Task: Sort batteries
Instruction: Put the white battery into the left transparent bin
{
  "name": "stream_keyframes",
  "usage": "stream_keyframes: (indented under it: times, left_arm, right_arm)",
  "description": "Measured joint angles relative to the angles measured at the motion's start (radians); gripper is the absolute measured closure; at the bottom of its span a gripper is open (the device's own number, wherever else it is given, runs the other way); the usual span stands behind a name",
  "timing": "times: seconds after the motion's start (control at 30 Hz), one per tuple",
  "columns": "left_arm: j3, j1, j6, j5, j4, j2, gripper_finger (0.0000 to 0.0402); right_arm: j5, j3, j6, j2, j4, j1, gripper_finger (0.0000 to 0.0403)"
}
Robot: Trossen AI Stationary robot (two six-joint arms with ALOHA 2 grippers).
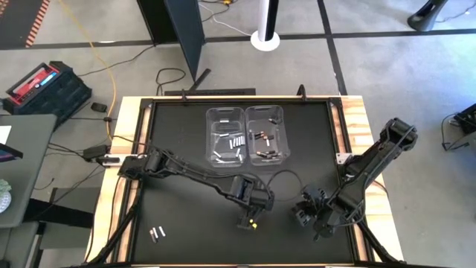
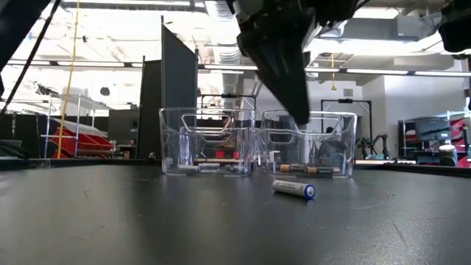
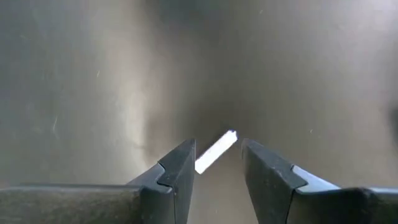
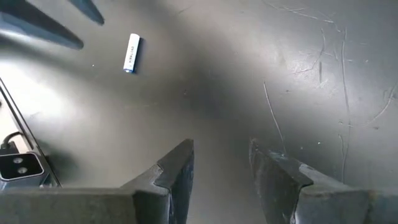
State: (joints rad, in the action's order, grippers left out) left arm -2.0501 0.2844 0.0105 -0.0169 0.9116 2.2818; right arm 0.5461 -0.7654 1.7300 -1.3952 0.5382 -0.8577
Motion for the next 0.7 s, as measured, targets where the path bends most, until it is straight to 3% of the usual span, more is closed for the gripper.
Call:
stream_keyframes:
  times: [0.23,0.53,0.7]
  left_arm:
    - [0.011,-0.010,-0.113,0.064,0.019,0.018,0.0274]
    - [0.045,0.004,-0.235,0.060,0.012,0.063,0.0274]
    - [0.043,0.001,-0.262,0.008,-0.007,0.071,0.0274]
  right_arm:
    - [0.000,0.000,-0.012,0.000,0.000,0.001,0.0230]
    - [0.000,0.000,-0.013,0.000,0.010,0.001,0.0230]
    - [0.000,0.000,-0.014,0.000,0.009,0.001,0.0230]
